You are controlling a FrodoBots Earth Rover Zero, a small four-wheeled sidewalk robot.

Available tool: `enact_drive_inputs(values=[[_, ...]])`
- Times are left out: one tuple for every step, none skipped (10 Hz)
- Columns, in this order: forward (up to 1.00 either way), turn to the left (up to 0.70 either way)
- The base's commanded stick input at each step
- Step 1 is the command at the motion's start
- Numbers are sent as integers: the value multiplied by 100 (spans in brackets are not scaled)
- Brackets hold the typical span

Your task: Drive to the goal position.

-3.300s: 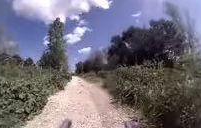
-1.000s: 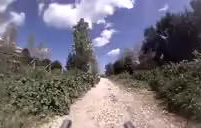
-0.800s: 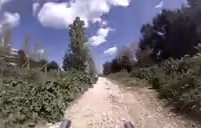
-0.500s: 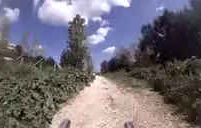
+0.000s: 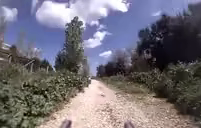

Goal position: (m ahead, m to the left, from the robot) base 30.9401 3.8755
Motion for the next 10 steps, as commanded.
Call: enact_drive_inputs(values=[[85, 0], [85, 0], [85, 0], [85, 0], [85, 0], [85, 0], [85, 0], [85, 0], [85, 0], [85, 0]])
